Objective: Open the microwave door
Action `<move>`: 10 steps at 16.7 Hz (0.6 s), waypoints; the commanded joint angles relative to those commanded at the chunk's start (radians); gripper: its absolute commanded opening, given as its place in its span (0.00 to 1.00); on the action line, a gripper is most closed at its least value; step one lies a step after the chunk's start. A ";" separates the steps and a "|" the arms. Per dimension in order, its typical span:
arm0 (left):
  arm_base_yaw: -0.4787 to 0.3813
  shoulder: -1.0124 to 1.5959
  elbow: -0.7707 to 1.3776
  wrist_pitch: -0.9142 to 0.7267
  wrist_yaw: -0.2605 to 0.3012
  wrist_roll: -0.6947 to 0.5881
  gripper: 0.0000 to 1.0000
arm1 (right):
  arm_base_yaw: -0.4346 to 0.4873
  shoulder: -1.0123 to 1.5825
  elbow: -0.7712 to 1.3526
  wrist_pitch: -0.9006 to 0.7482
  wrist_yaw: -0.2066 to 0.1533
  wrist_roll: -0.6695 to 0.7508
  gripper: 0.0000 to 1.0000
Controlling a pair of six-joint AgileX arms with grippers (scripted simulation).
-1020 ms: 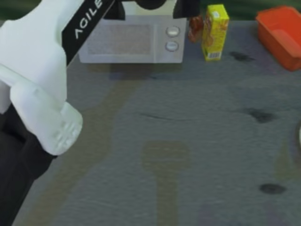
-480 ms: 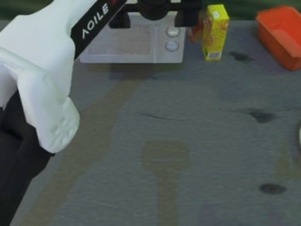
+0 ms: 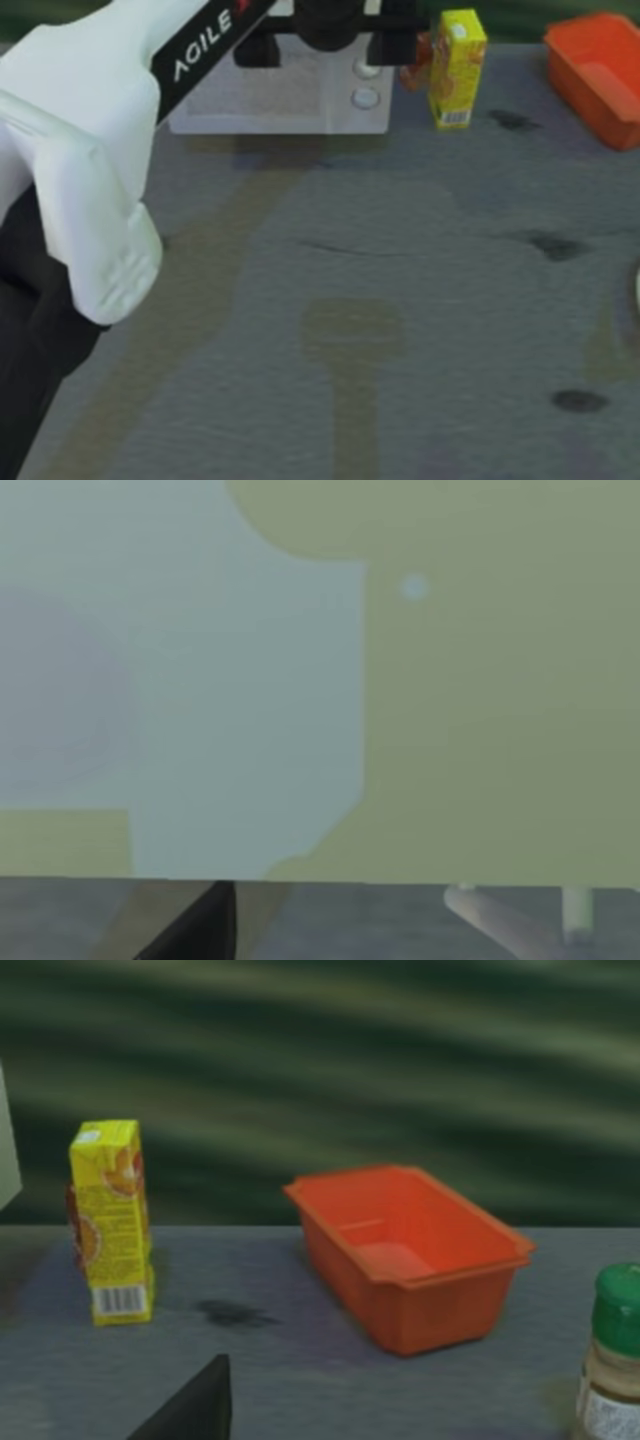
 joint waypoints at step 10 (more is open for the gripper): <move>0.000 0.000 0.000 0.000 0.000 0.000 0.17 | 0.000 0.000 0.000 0.000 0.000 0.000 1.00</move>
